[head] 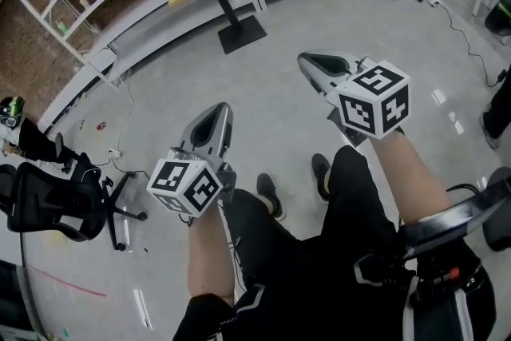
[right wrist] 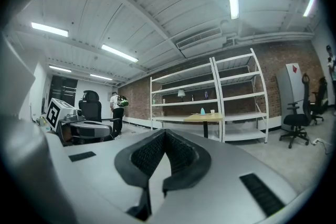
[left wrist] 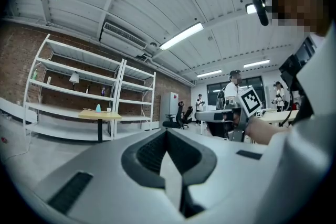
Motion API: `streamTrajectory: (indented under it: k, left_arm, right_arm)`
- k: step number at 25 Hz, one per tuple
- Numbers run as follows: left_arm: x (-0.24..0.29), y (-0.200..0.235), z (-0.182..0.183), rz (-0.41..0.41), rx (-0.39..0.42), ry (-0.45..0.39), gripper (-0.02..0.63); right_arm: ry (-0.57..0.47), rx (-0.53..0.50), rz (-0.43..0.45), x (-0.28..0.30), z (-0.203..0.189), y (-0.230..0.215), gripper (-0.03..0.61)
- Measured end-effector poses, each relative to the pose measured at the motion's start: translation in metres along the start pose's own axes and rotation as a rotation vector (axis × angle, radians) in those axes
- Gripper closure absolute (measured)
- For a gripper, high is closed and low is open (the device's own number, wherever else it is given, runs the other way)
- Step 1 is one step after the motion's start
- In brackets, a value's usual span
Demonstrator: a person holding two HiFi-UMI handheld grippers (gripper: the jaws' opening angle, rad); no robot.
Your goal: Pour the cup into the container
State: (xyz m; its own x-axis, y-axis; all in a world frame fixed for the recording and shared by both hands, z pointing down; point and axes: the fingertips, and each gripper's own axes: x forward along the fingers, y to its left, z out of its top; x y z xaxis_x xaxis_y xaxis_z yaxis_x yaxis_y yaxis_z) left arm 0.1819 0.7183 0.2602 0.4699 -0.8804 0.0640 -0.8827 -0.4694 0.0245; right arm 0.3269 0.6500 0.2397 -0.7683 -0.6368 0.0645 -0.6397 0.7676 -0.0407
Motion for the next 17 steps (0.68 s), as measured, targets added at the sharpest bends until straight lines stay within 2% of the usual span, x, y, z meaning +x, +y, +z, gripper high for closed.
streamTrajectory:
  k: [7, 17]
  left_arm:
    - [0.01, 0.01, 0.002, 0.009, -0.048, -0.014, 0.615]
    - [0.002, 0.001, 0.004, 0.007, -0.016, -0.004, 0.615]
  right_arm:
    - [0.0, 0.001, 0.006, 0.007, 0.003, -0.002, 0.577]
    - [-0.025, -0.006, 0.004, -0.005, 0.011, 0.001, 0.577]
